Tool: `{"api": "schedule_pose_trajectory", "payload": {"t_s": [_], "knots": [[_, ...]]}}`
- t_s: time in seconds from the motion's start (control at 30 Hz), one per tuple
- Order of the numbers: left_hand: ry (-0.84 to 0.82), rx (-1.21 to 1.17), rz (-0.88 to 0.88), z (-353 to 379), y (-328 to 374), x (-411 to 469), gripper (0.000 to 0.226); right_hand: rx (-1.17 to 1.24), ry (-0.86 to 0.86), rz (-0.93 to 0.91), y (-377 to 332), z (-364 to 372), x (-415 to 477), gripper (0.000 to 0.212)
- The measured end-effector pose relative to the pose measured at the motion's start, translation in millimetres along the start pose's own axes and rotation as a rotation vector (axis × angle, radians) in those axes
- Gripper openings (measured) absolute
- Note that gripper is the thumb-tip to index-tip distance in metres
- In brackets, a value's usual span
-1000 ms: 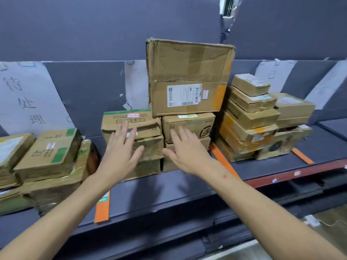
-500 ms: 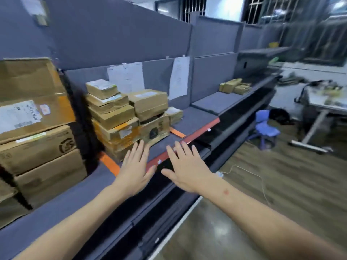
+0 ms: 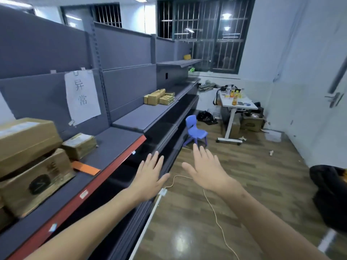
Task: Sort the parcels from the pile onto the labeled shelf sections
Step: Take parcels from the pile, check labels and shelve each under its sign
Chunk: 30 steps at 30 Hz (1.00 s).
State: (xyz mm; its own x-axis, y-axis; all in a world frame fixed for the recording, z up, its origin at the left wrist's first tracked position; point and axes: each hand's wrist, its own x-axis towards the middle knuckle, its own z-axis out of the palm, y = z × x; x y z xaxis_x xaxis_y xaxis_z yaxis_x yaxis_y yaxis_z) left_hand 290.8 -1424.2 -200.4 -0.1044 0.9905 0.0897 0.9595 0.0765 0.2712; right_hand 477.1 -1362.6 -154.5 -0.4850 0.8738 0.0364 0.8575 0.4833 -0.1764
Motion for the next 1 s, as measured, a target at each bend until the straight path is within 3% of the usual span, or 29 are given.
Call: {"api": "schedule_pose_trajectory", "payload": {"t_s": [0.47,1.0], "knots": [[-0.071,-0.163,0.037,18.3,6.0,281.7,0.066,0.014,-0.065,0.178,111.7,-24.0,231.7,0.076],[-0.083,-0.083,-0.090,57.9,-2.5,628.8,0.066,-0.005,-0.060,-0.003,253.5,-8.1,582.7,0.075]]}}
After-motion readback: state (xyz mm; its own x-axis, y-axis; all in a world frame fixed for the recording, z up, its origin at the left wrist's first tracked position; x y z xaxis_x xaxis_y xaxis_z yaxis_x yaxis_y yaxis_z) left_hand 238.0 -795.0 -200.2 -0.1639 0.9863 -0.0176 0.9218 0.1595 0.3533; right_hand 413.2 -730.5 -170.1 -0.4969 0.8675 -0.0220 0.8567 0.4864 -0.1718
